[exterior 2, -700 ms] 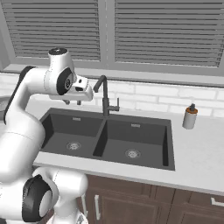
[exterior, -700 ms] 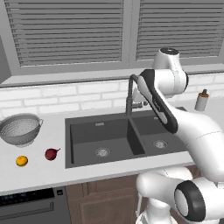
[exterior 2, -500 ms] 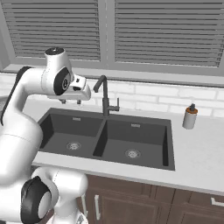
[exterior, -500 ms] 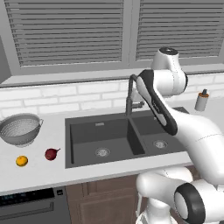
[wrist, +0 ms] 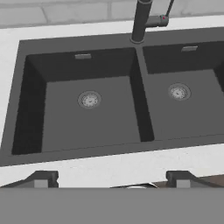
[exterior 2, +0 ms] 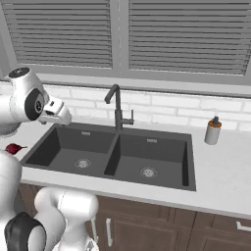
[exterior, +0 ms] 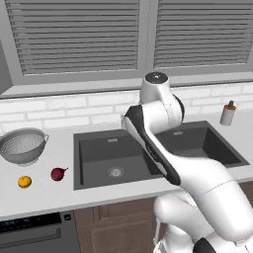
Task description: Put the colander in the sink, put the tangerine, pear in the colander, and turn on the sink faucet and pour water over the colander.
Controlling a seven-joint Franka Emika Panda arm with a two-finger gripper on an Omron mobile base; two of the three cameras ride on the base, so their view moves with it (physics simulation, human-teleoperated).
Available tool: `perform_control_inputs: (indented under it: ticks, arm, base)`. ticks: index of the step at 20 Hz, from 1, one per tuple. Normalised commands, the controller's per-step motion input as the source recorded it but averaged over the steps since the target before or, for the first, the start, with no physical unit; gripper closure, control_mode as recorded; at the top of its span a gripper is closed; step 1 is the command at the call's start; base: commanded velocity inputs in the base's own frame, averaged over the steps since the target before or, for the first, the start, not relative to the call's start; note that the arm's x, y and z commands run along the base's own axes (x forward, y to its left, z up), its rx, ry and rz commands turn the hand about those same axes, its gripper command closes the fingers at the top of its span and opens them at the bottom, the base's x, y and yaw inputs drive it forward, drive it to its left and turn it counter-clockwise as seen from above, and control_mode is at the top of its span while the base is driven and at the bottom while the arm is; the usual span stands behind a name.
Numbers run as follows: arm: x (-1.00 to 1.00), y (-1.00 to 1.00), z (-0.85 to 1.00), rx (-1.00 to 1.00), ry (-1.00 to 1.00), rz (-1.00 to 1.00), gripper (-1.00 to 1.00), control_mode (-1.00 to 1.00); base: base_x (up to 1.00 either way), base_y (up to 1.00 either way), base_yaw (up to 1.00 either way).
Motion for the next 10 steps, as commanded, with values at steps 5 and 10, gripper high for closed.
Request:
perform_control_inputs:
  ticks: [5,10]
  arm:
    - [-0.47,0.64,-0.28,0.04,0.0,-0.08,-1.0,-1.0]
    - [-0.03,0.99,-0.23,0.02,0.03,-0.1,-1.0,-1.0]
  base:
    - [0.0,0.0,0.0]
    - [0.0,0.0,0.0]
